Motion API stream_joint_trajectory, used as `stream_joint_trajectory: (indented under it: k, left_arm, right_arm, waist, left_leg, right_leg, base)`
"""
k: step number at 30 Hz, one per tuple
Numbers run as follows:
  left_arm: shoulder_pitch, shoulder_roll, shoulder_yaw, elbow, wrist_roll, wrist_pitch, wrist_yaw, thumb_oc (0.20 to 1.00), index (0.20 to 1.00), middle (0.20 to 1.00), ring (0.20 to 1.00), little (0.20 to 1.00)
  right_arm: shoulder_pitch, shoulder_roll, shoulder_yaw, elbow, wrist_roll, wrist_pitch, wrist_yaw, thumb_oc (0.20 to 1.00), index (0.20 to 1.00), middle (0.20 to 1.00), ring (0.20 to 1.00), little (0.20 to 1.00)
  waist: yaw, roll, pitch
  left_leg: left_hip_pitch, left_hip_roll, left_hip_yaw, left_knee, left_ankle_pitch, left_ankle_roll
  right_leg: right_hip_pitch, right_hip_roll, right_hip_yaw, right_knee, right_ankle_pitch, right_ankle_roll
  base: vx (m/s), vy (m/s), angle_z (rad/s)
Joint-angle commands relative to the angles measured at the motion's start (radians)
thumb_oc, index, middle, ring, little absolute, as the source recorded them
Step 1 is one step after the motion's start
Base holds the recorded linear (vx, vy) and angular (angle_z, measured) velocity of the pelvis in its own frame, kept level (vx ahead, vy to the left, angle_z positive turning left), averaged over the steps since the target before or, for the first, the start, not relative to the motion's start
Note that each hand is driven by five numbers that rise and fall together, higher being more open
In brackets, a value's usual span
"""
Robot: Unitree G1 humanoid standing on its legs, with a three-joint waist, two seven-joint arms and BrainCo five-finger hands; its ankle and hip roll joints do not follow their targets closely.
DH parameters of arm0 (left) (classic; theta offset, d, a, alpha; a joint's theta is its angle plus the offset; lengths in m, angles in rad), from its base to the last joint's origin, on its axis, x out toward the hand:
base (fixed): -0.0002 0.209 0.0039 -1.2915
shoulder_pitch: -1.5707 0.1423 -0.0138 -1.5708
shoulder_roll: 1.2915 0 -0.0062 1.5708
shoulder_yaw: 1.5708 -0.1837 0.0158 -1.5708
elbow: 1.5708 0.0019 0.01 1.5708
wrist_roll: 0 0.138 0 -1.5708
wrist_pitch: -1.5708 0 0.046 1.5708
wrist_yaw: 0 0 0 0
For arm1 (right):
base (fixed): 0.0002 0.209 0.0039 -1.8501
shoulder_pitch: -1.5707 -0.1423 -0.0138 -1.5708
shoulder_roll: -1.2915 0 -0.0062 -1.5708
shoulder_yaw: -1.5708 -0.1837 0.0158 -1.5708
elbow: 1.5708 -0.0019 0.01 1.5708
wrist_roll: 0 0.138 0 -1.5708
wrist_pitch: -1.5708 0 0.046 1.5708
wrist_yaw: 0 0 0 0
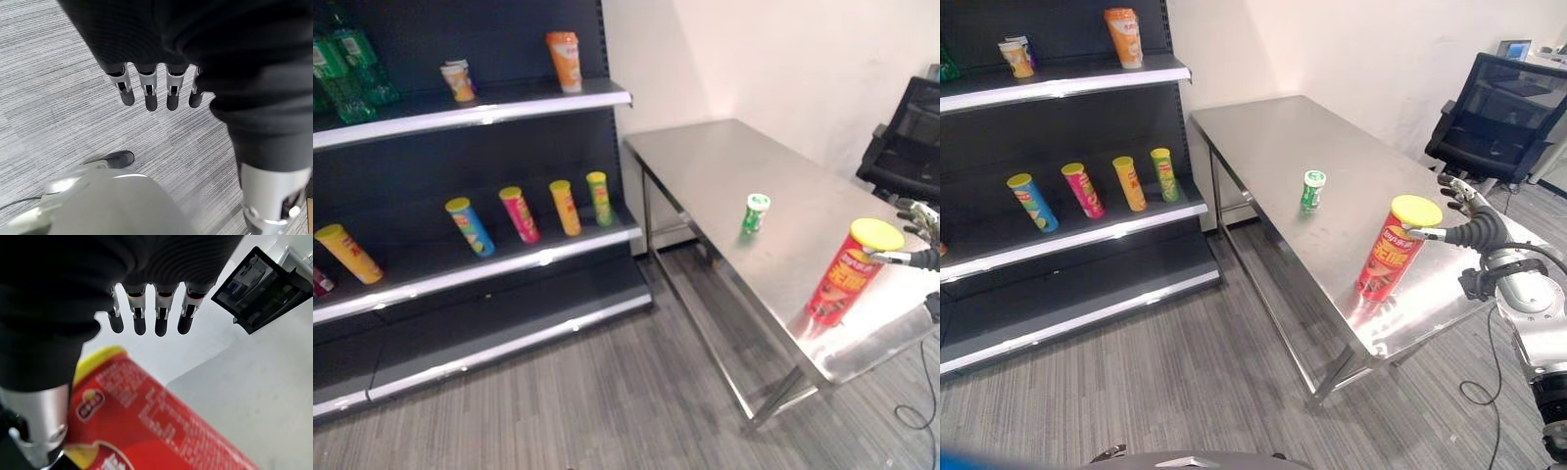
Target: Put the goods on the table back onto the shelves and tidy them up.
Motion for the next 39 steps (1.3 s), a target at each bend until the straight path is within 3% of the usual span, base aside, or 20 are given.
stream_joint_trajectory:
  k: [1, 14, 15, 16, 17, 28, 32, 39]
  left_arm:
    - [-0.064, 0.056, -0.031, 0.009, 0.012, -0.029, -0.003, 1.000, 1.000, 1.000, 1.000, 1.000]
    - [-0.066, 0.066, -0.042, 0.007, 0.018, -0.034, -0.003, 1.000, 1.000, 1.000, 1.000, 1.000]
    - [-0.066, 0.067, -0.041, 0.007, 0.018, -0.034, -0.003, 1.000, 1.000, 1.000, 1.000, 1.000]
    - [-0.064, 0.069, -0.040, 0.006, 0.020, -0.034, -0.005, 1.000, 1.000, 1.000, 1.000, 1.000]
    - [-0.065, 0.073, -0.042, 0.004, 0.019, -0.034, -0.007, 1.000, 1.000, 1.000, 1.000, 1.000]
    - [-0.065, 0.082, -0.047, 0.000, 0.041, -0.036, -0.016, 1.000, 1.000, 1.000, 1.000, 1.000]
    - [-0.072, 0.092, -0.039, -0.009, 0.046, -0.037, -0.010, 1.000, 1.000, 1.000, 1.000, 1.000]
    - [-0.079, 0.112, -0.023, -0.065, 0.045, -0.039, -0.001, 1.000, 1.000, 1.000, 1.000, 1.000]
  right_arm:
    - [-0.120, -0.067, 0.036, -0.007, -0.001, -0.026, 0.017, 1.000, 1.000, 1.000, 1.000, 1.000]
    - [-0.188, -0.082, 0.157, 0.029, -0.019, -0.012, 0.048, 1.000, 1.000, 1.000, 1.000, 1.000]
    - [-0.192, -0.085, 0.164, 0.030, -0.019, -0.010, 0.052, 0.812, 0.812, 0.812, 0.812, 0.812]
    - [-0.192, -0.093, 0.173, 0.029, -0.024, -0.007, 0.058, 0.476, 0.476, 0.476, 0.476, 0.476]
    - [-0.201, -0.111, 0.200, 0.027, -0.033, -0.002, 0.072, 0.200, 0.200, 0.200, 0.200, 0.200]
    - [-0.177, -0.163, 0.220, -0.012, -0.034, -0.001, 0.100, 0.200, 0.200, 0.200, 0.200, 0.200]
    - [-0.156, -0.138, 0.153, -0.045, -0.047, -0.015, 0.054, 0.200, 0.200, 0.200, 0.200, 0.200]
    - [-0.133, -0.008, -0.033, -0.208, -0.079, -0.066, -0.074, 0.200, 0.200, 0.200, 0.200, 0.200]
  waist:
    - [0.047, -0.014, 0.018]
    - [0.054, -0.018, 0.017]
    - [0.053, -0.019, 0.017]
    - [0.054, -0.020, 0.016]
    - [0.055, -0.023, 0.017]
    - [0.049, -0.025, 0.018]
    - [0.045, -0.020, 0.018]
    - [0.051, -0.002, 0.012]
  left_leg:
    - [0.018, 0.031, 0.039, 0.012, -0.061, -0.050]
    - [0.016, 0.032, 0.040, 0.012, -0.059, -0.052]
    - [0.016, 0.032, 0.040, 0.012, -0.059, -0.052]
    - [0.016, 0.032, 0.039, 0.012, -0.059, -0.052]
    - [0.015, 0.033, 0.039, 0.012, -0.058, -0.053]
    - [0.014, 0.035, 0.042, 0.012, -0.058, -0.057]
    - [0.016, 0.035, 0.042, 0.012, -0.059, -0.055]
    - [0.030, 0.041, 0.033, 0.012, -0.067, -0.052]
  right_leg:
    - [0.052, -0.013, 0.005, 0.017, -0.137, 0.037]
    - [0.052, -0.013, 0.002, 0.017, -0.139, 0.036]
    - [0.052, -0.013, 0.002, 0.017, -0.139, 0.036]
    - [0.052, -0.013, 0.002, 0.017, -0.139, 0.036]
    - [0.051, -0.013, 0.000, 0.017, -0.138, 0.036]
    - [0.051, -0.014, 0.001, 0.017, -0.139, 0.037]
    - [0.051, -0.014, 0.004, 0.020, -0.141, 0.036]
    - [0.060, -0.003, 0.009, 0.022, -0.158, 0.026]
  base:
    - [0.00, 0.000, 0.00]
    - [0.00, 0.000, 0.00]
    - [0.00, 0.000, 0.00]
    - [0.00, 0.000, 0.00]
    - [0.00, 0.000, 0.00]
    - [0.00, 0.000, 0.00]
    - [0.01, -0.016, 0.00]
    - [0.02, -0.047, 0.00]
